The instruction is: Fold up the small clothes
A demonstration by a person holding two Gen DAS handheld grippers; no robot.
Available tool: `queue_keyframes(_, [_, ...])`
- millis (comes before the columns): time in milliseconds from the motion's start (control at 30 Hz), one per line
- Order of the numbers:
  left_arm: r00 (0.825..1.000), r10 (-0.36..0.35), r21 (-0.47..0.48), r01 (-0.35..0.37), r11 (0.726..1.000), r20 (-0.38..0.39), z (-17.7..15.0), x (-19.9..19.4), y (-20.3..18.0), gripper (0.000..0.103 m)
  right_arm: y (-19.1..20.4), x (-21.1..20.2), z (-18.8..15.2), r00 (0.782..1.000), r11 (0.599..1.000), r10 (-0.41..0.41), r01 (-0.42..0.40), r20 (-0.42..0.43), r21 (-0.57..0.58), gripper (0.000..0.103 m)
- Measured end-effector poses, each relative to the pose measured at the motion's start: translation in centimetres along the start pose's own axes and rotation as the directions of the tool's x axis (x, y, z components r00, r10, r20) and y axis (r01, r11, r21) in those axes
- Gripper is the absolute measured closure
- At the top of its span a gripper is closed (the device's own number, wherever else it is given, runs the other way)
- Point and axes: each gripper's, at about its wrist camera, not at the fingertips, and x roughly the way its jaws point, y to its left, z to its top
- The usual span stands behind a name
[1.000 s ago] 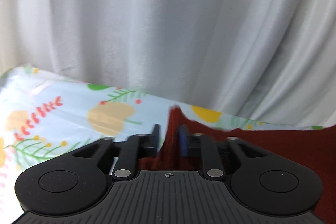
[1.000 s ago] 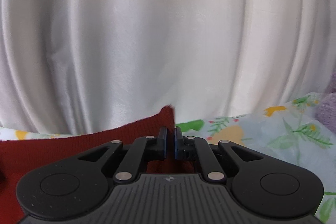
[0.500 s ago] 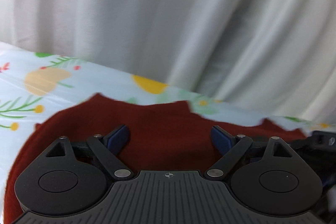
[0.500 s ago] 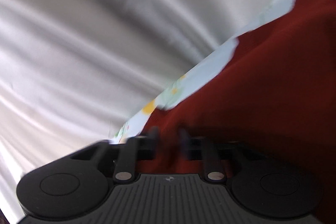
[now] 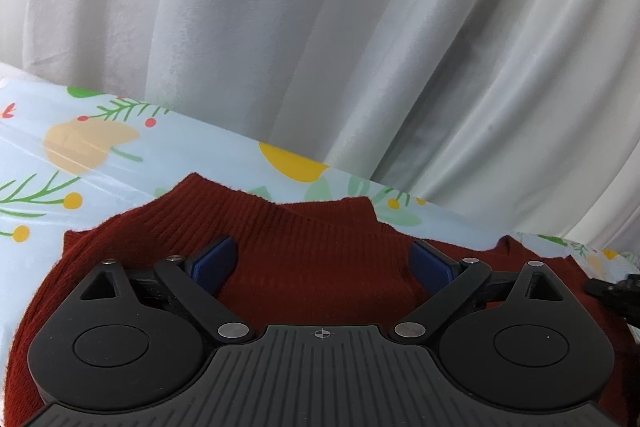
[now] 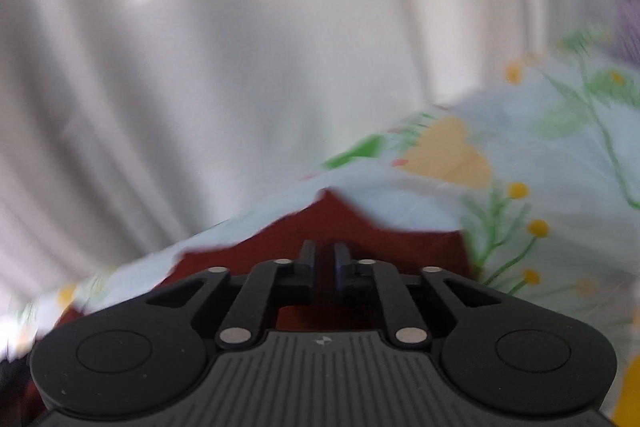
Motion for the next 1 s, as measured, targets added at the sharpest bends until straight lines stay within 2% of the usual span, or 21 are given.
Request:
queue_keyframes(67, [1.0, 0.003, 0.004, -0.003, 1.0, -0.001, 0.0, 0.0, 0.0, 0.005, 1.6, -1.7, -1.2, 0.995, 0.991, 0.1, -0.101, -0.015, -0.092, 0.064])
queue_keyframes(133, [1.0, 0.011, 0.017, -0.011, 1.0, -0.006, 0.0, -0.1, -0.2, 0.005, 2.4, -2.4, -2.3, 0.991, 0.972, 0.121, -0.129, -0.055, -0.195, 0.064])
queue_keyframes(167, [1.0, 0.015, 0.027, -0.014, 1.0, -0.01, 0.0, -0.1, -0.3, 0.005, 2.6, -2.3, -2.8, 0.995, 0.963, 0.083, -0.096, -0.063, -0.254, 0.065])
queue_keyframes(233, [0.999, 0.028, 0.069, -0.026, 0.997, -0.022, 0.1, -0.4, -0.4, 0.005, 2.0, -2.3, -3.0, 1.0, 0.941, 0.02, -0.027, -0.024, -0.339, 0.075])
queue_keyframes(267, [0.999, 0.032, 0.095, -0.029, 0.995, -0.028, 0.1, -0.6, -0.4, 0.006, 1.8, -2.6, -3.0, 0.999, 0.925, -0.042, 0.044, 0.013, -0.378, 0.076])
queue_keyframes(333, [0.998, 0.056, 0.152, -0.051, 0.987, -0.029, 0.1, -1.6, -0.3, 0.005, 2.0, -3.0, -3.1, 0.974, 0.882, -0.211, 0.224, 0.078, -0.414, 0.074])
queue_keyframes(367, [0.993, 0.116, 0.182, -0.108, 0.977, -0.032, 0.1, -2.3, -0.1, 0.003, 1.6, -3.7, -2.9, 0.968, 0.884, -0.241, 0.251, 0.077, -0.394, 0.073])
queue_keyframes(400, [0.983, 0.181, 0.199, -0.17, 0.965, -0.04, 0.0, -3.1, 0.5, 0.003, 1.1, -4.7, -2.6, 0.971, 0.905, -0.234, 0.239, 0.057, -0.352, 0.073])
queue_keyframes(433, [0.979, 0.199, 0.191, -0.186, 0.964, -0.053, -0.1, -3.9, 1.3, 0.003, 0.4, -5.8, -2.6, 0.98, 0.931, -0.198, 0.197, 0.028, -0.306, 0.073])
queue_keyframes(500, [0.984, 0.166, 0.122, -0.157, 0.98, -0.068, -0.5, -6.9, 3.3, 0.003, -0.3, -8.7, -3.2, 0.994, 0.965, -0.108, 0.102, -0.012, -0.24, 0.071])
queue_keyframes(567, [0.985, 0.162, 0.053, -0.159, 0.986, -0.063, -1.3, -10.1, 5.0, 0.003, -0.2, -11.4, -4.6, 0.998, 0.973, -0.048, 0.039, -0.033, -0.228, 0.068])
queue_keyframes(633, [0.987, 0.149, -0.023, -0.151, 0.988, -0.063, -2.4, -13.5, 6.4, 0.003, 0.9, -12.7, -6.6, 0.998, 0.972, -0.007, -0.007, -0.059, -0.234, 0.066])
queue_keyframes(700, [0.995, 0.077, -0.108, -0.083, 0.991, -0.059, -3.9, -16.5, 7.4, 0.003, 2.9, -12.3, -8.1, 0.994, 0.969, 0.047, -0.069, -0.097, -0.239, 0.066])
queue_keyframes(767, [0.997, 0.014, -0.186, -0.029, 0.982, -0.081, -5.0, -18.1, 7.7, 0.003, 4.4, -12.5, -9.6, 0.985, 0.96, 0.096, -0.129, -0.141, -0.249, 0.066])
queue_keyframes(867, [0.992, -0.072, -0.28, 0.041, 0.959, -0.102, -6.1, -18.7, 7.9, 0.003, 6.7, -12.3, -11.2, 0.967, 0.94, 0.158, -0.209, -0.198, -0.27, 0.066])
queue_keyframes(933, [0.989, -0.088, -0.322, 0.046, 0.946, -0.118, -6.4, -18.3, 7.9, 0.005, 8.4, -12.1, -11.9, 0.955, 0.925, 0.191, -0.252, -0.227, -0.283, 0.066])
queue_keyframes(1000, [0.986, -0.117, -0.362, 0.066, 0.93, -0.121, -6.7, -17.7, 8.2, 0.011, 10.1, -12.5, -12.5, 0.944, 0.907, 0.221, -0.292, -0.247, -0.304, 0.066])
